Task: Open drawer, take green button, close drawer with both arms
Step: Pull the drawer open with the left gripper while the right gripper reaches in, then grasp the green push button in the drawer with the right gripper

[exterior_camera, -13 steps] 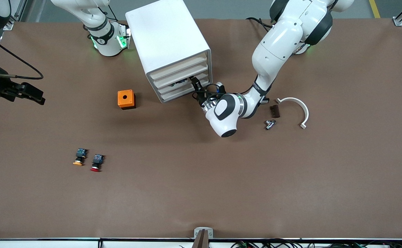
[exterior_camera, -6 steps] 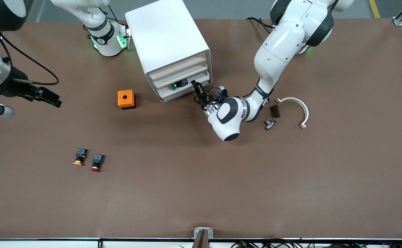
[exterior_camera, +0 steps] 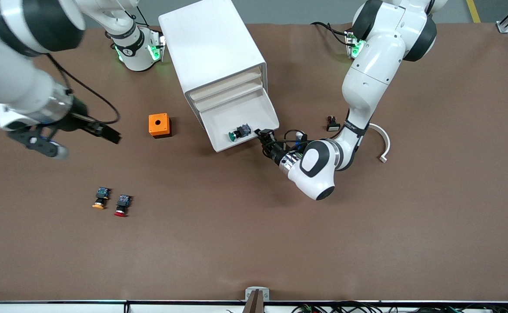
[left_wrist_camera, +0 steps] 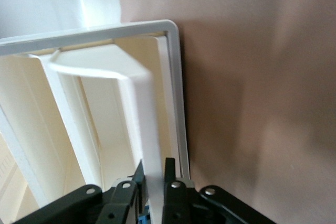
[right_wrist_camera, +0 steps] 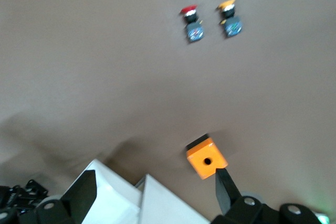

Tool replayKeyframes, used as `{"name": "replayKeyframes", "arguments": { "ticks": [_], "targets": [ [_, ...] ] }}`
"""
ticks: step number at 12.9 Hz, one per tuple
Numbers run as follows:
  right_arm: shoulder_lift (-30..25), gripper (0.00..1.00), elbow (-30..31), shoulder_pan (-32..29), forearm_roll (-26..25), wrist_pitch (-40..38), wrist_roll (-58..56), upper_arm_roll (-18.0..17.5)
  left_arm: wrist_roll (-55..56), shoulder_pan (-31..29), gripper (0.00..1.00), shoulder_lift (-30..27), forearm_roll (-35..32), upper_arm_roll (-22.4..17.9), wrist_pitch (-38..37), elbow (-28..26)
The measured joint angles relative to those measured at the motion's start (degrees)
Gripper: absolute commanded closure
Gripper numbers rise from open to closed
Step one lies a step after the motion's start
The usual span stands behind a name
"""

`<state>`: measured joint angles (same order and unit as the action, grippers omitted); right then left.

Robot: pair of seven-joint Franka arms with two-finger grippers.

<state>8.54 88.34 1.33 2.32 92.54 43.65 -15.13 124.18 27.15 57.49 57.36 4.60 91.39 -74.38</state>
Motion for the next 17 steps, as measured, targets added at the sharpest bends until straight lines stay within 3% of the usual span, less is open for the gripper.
{"name": "replayKeyframes", "arguments": {
  "ticks": [4, 8, 12, 14, 17],
  "targets": [
    [5.5, 0.0, 0.4, 0.3, 0.0, 4.5, 16.4, -8.8, -1.1, 0.0, 0.01, -0.2, 0.0, -1.1, 0.9, 1.5],
    [11.8, 0.0, 1.7, 1.1, -0.5, 12.0, 29.6, -14.1, -5.9, -0.4, 0.01, -2.3, 0.0, -7.4, 0.9, 3.9],
    [16.0, 0.0, 8.3, 3.7, -7.0, 23.3, 44.6, -19.4, -18.7, -0.5, 0.01, -5.3, -0.3, -16.3, 0.9, 5.7],
    [17.3, 0.0, 11.5, 4.7, -10.1, 27.7, 51.7, -21.6, -26.2, -0.5, 0.01, -6.6, -3.6, -19.6, 0.9, 5.7],
    [18.4, 0.0, 14.7, 6.9, -11.5, 32.4, 56.6, -22.1, -37.5, -0.7, 0.0, -8.7, -13.4, -20.6, 0.9, 5.8]
  ]
}}
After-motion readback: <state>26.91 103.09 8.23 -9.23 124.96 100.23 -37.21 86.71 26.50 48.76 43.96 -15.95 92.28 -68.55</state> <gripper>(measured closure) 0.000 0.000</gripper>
